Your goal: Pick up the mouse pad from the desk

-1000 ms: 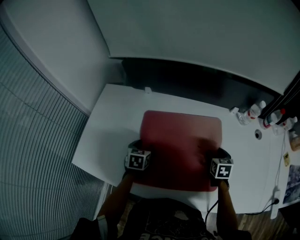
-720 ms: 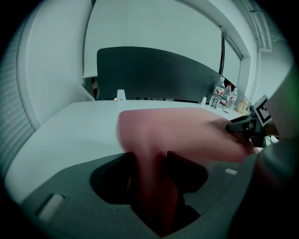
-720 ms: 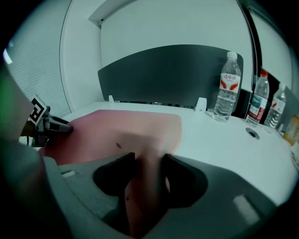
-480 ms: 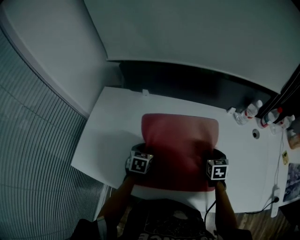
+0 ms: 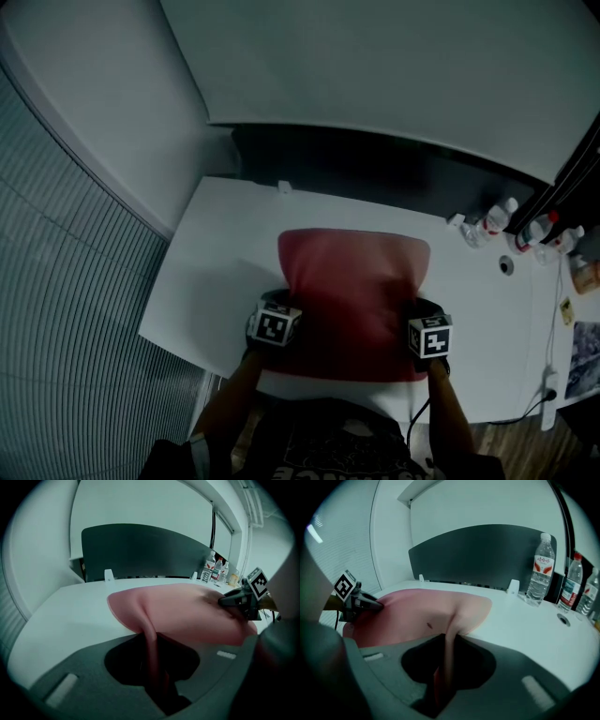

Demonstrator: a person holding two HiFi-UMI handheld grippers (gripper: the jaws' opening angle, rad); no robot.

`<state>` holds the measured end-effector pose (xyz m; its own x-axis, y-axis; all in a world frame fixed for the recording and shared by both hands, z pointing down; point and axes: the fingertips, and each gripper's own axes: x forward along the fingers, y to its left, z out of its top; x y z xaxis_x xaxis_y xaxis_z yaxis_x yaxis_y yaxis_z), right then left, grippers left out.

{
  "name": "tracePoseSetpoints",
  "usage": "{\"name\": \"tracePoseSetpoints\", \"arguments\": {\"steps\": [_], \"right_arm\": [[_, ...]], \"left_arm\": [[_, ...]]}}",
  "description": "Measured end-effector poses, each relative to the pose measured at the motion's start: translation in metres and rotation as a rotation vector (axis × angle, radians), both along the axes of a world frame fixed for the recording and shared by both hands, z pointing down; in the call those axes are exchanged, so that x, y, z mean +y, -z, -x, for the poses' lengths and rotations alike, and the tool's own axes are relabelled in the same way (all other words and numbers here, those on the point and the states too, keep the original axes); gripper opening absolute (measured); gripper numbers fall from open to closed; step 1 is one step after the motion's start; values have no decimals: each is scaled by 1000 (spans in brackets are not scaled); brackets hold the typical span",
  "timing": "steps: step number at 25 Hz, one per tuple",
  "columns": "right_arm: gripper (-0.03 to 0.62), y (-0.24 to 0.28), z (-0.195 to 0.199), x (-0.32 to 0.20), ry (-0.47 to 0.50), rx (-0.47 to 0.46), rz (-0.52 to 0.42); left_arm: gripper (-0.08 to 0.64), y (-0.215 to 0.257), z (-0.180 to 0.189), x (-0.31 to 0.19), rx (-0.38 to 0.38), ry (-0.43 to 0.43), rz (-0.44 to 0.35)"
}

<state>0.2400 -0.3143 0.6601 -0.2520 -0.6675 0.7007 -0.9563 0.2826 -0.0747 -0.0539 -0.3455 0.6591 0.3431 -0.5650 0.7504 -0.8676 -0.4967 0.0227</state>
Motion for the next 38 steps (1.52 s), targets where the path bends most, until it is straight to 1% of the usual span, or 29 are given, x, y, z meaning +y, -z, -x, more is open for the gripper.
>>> {"name": "tracePoseSetpoints", "arguments": {"steps": [4,8,13,17,26,34,38], "right_arm": [[53,3,1,1,-9,-8,0],[48,6,1,2,-15,-49,-20],[46,18,4,3,-21,-97,-44],[46,26,4,5,-27,-93,-57],[48,51,10,9,-24,-85,-106],[49,82,13,18,-44,-67,-193],[49,99,12,23,-64,-64,-239]], "left_arm": [[69,0,-2,1,-10,-5,3],[71,-2,0,1,3,2,30],[71,9,-5,2,60,17,34],[71,22,-8,2,83,16,11],[72,46,-15,6,116,1,-15],[74,71,-20,9,148,-22,-75],[74,91,-23,10,153,-30,-124]]}}
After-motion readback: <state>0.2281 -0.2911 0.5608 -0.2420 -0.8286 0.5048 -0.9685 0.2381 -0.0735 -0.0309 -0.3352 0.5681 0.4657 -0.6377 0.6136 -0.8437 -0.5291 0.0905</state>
